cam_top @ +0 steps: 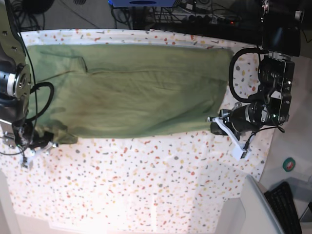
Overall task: Layout the t-shirt on the table in an organized manner, then fold the t-shirt properly
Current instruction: 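Fold the grasped edge further over the shirt with both grippers, then drag the folded shirt strip toward the robot with both grippers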
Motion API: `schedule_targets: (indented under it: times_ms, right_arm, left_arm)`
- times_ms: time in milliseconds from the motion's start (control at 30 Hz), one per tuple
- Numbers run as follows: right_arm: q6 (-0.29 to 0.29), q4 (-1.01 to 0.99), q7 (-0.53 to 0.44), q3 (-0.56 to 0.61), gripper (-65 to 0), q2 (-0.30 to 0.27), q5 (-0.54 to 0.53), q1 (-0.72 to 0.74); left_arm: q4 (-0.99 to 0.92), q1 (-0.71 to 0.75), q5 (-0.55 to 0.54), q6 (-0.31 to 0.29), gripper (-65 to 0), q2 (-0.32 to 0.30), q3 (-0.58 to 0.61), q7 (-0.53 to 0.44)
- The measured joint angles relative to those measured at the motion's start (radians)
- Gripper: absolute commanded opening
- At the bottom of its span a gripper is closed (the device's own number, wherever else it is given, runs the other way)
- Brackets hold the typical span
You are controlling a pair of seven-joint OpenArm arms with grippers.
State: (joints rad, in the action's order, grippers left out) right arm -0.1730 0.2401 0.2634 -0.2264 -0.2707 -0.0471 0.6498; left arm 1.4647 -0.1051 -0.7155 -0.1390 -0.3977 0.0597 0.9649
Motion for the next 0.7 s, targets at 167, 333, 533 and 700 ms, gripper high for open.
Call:
schedule_targets:
  times_ms: [167, 333, 533, 700]
  right_arm:
    - [0.000, 0.001, -0.063, 0.000, -34.8, 0.006, -0.001, -0.012]
    - [0.000, 0.001, -0.114, 0.000, -40.7, 0.005, 0.000, -0.052]
    - [0.002, 0.001, -0.116, 0.000, -41.1, 0.015, 0.000, -0.052]
    - [0.009, 0.002, -0.138, -0.001, -46.4, 0.031, 0.000, -0.058]
  left_arm:
    - [0.000, 0.003, 0.000, 0.000, -65.0, -0.002, 0.000, 0.000]
    - [-0.001, 0.002, 0.000, 0.000, -65.0, -0.002, 0.000, 0.000]
    - [-0.002, 0.002, 0.001, 0.000, -65.0, -0.002, 0.000, 0.000]
    - [-0.002, 0.002, 0.001, 0.000, -65.0, -0.002, 0.000, 0.000]
